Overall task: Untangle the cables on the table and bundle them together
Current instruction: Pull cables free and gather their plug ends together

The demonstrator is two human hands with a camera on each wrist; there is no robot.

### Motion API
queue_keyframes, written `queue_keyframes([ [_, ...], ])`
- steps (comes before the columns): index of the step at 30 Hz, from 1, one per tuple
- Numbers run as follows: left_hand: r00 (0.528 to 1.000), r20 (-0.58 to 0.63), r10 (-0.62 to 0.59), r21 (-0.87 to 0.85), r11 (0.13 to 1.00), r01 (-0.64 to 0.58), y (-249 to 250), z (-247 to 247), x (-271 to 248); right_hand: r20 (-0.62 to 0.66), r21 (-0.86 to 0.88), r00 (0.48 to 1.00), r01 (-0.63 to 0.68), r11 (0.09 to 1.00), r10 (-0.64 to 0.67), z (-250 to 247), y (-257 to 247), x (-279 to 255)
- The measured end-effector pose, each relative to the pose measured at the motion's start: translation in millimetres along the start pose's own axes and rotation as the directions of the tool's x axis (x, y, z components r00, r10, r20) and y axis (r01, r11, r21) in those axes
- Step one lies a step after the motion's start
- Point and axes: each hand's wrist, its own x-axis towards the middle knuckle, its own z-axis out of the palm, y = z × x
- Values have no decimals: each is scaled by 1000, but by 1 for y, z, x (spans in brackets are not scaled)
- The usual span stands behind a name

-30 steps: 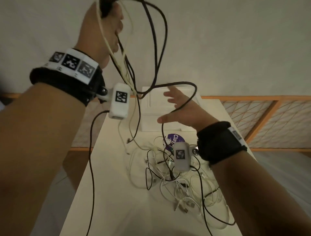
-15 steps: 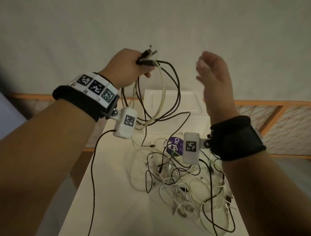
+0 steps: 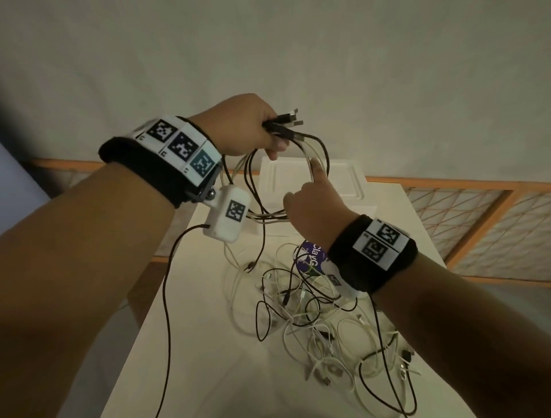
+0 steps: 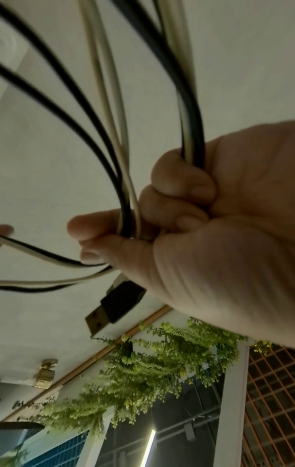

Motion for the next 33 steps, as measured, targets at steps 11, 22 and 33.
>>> queue_keyframes([
  [11,721,-583,-374,-641,757,-125,-68,-52,-22,-331,666,855,-87,741,398,14,89,-25],
  [22,774,-614,-153,-149,986,76,-73,-44,-20,-103,860,895,-139,492,433,41,87,-17],
  [33,805,-518,-287,-695,690,-201,26,-30,-12,27,866,986,-104,489,163,6,58,-17],
])
